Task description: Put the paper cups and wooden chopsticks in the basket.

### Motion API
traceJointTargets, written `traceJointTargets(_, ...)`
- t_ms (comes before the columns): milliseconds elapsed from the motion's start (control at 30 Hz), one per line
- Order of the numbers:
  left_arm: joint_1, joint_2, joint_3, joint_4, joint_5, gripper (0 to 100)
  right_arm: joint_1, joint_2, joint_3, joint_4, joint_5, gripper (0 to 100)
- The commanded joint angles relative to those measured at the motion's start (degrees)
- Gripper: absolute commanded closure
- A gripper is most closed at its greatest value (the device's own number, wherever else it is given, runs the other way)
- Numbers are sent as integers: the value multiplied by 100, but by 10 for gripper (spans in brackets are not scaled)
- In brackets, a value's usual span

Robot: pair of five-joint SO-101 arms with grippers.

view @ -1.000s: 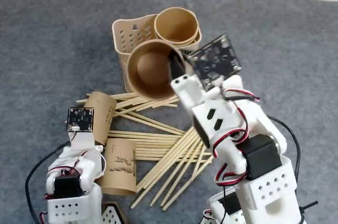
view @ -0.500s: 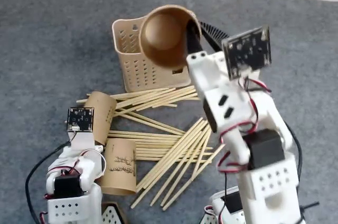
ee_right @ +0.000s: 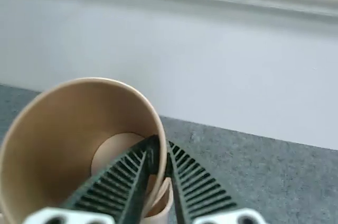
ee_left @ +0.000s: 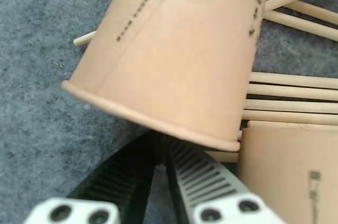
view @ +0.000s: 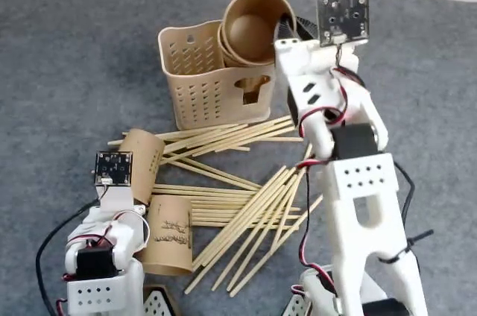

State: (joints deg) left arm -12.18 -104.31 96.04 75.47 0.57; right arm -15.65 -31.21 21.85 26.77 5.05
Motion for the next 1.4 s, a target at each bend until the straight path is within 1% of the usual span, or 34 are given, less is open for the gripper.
traceJointTargets(0, 92, -31, 110, 26, -26, 993, 75, 48, -321, -207, -53, 992)
traceJointTargets(367, 92, -31, 110, 26, -26, 993, 75, 171, -295, -207, -18, 983)
traceJointTargets(433, 92, -31, 110, 26, -26, 993, 66, 136, -286, -207, -53, 934)
traceJointTargets(567, 92, -31, 110, 26, -26, 993, 40, 119, -286, -207, -62, 776)
traceJointTargets(600, 92, -31, 110, 26, -26, 993, 40, 110, -277, -207, -62, 762)
traceJointTargets(800, 92, -31, 110, 26, -26, 993, 48, 110, -259, -145, -62, 762)
traceJointTargets(1133, 92, -31, 110, 26, -26, 993, 31, 48, -321, 901, -62, 762)
traceJointTargets(1367, 92, -31, 110, 26, -26, 993, -321, -1051, -136, 1631, -62, 770)
